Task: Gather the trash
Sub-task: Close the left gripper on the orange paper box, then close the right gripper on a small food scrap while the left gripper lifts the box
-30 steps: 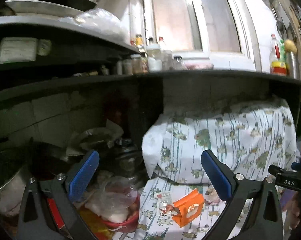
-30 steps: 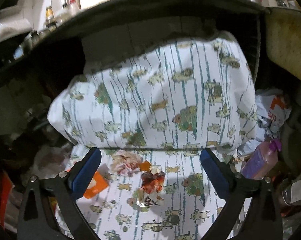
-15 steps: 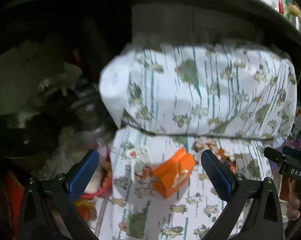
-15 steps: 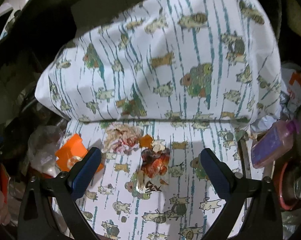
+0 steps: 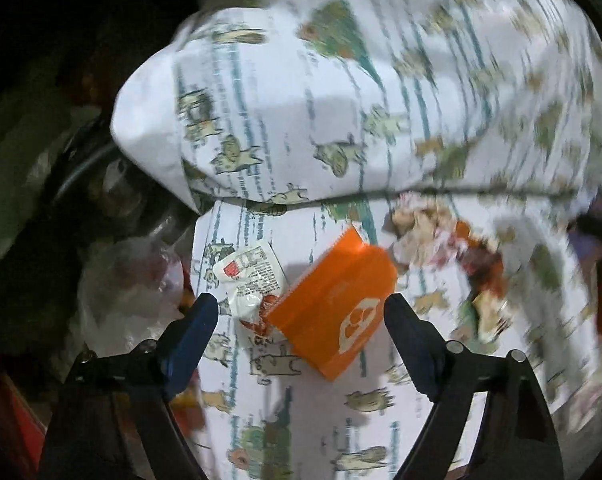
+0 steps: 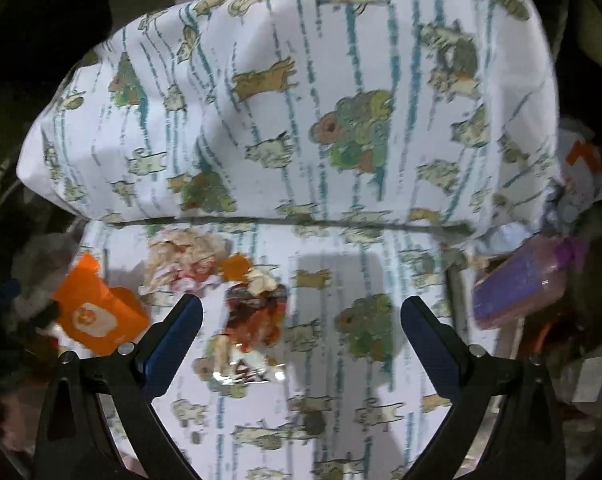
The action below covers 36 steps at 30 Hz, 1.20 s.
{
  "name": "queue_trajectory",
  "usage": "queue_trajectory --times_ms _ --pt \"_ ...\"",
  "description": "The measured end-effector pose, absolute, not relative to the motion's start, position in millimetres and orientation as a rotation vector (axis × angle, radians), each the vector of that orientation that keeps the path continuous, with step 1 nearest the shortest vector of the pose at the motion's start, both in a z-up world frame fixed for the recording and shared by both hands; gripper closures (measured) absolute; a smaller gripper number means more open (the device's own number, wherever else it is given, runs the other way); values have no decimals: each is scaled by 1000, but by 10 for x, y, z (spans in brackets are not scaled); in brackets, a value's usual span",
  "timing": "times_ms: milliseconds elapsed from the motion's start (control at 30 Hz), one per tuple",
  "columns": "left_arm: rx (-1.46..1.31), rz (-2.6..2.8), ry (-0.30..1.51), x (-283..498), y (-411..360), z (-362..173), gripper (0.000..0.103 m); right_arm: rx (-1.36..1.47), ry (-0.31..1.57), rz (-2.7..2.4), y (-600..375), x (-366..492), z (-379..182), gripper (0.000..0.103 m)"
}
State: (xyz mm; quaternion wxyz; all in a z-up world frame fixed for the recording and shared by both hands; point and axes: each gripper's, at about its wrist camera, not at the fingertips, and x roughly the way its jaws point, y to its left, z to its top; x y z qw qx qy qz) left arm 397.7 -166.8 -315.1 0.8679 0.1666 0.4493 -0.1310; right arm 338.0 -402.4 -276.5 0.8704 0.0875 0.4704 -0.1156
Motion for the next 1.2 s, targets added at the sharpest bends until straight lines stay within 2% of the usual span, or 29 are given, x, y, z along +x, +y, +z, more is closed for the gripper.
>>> queue_trajectory --times_ms 200,367,433,533,600,667,800,867,967,1033,1067,1133,1167,1200 --pt "587 -270 873 3806 -1962 -3346 16 262 1081 -102 -4011 3475 -2982 4" --pt "545 -261 939 3932 -1908 -3477 16 322 1163 -107 -4109 3526 -3237 4" --pt "505 -282 970 3975 -1870 -3501 20 351 1189 -95 -4135 3543 -3299 4" --pt "488 -278 1013 3991 -1834 -3543 36 372 1201 -93 -4122 3564 -3337 4" --pt "434 -313 1052 3996 -1790 -3552 60 371 1206 -94 -4101 3588 -3347 4" --pt "420 -328 1059 3971 -1781 -3550 66 379 1211 -102 -4084 3610 -3361 4" --pt "375 -335 1095 3928 -1747 -3504 72 373 1235 -95 -4004 3676 -3434 5" --pt "313 -333 1103 3922 -1695 -3416 73 361 1263 -79 -3917 3706 -3490 10" --pt "296 -325 1037 3870 -1666 -3210 75 298 1292 -49 -3726 3749 -3552 24" --pt "277 -321 1017 3868 -1644 -3121 78 217 1309 -50 -3593 3779 -3603 44" --pt "251 -325 1011 3863 -1616 -3070 79 184 1320 -48 -3532 3791 -3640 49" --pt "216 -326 999 3870 -1562 -3001 82 172 1343 -45 -3464 3793 -3712 69" --pt "195 -329 984 3870 -1530 -2952 94 182 1351 -41 -3450 3795 -3741 71" --pt "179 -333 973 3877 -1502 -2911 96 196 1357 -34 -3438 3795 -3767 75"
